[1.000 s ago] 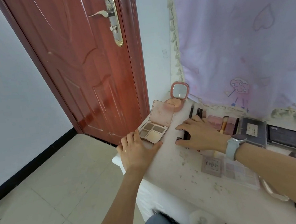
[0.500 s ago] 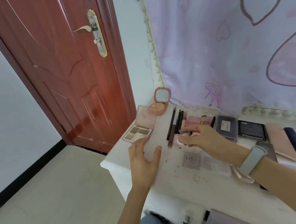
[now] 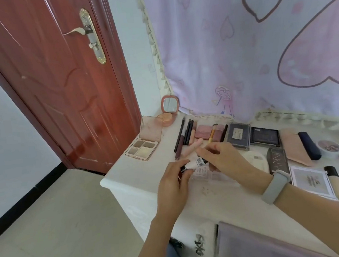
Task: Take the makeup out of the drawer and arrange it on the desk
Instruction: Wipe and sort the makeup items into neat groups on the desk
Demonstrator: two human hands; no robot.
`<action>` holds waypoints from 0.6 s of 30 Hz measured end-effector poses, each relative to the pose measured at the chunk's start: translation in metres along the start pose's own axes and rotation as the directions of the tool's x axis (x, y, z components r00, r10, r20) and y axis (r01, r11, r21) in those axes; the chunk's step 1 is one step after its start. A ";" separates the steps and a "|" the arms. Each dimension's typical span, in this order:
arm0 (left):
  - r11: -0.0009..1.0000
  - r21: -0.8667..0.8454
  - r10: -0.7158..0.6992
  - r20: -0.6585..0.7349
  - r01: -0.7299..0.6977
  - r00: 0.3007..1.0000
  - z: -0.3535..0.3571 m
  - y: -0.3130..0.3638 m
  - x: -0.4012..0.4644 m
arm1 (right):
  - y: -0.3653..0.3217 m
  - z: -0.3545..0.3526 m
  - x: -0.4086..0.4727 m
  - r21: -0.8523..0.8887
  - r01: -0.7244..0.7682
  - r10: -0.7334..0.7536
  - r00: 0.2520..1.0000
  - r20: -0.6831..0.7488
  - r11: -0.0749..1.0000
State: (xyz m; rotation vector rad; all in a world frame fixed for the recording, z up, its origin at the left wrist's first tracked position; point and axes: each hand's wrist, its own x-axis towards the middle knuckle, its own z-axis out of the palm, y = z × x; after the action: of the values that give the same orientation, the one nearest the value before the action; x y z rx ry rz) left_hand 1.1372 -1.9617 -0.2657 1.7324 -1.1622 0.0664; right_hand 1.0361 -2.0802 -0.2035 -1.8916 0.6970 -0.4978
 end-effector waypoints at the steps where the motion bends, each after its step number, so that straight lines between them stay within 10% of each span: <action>1: 0.999 0.035 0.006 0.015 -0.007 1.000 0.001 0.000 -0.002 | 0.001 0.001 0.001 -0.077 0.006 -0.006 1.000 0.001 0.997; 5: 0.992 0.127 0.017 0.016 -0.019 1.000 0.004 0.000 -0.004 | 0.005 0.011 0.004 -0.344 0.052 -0.062 0.998 -0.019 0.937; 12: 0.996 -0.037 -0.080 -0.014 0.079 0.997 -0.006 0.003 0.000 | -0.002 0.011 -0.002 -0.220 0.290 -0.256 0.952 0.170 0.931; 18: 0.997 -0.033 -0.063 -0.003 0.063 0.998 -0.006 0.003 0.000 | -0.018 0.000 0.009 -0.352 0.173 -0.103 0.973 0.208 0.920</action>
State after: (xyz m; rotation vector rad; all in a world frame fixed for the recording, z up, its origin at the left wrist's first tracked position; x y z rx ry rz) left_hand 1.1380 -1.9571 -0.2604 1.7376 -1.0992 0.0121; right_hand 1.0466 -2.0805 -0.1866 -2.3200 0.5615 -0.2840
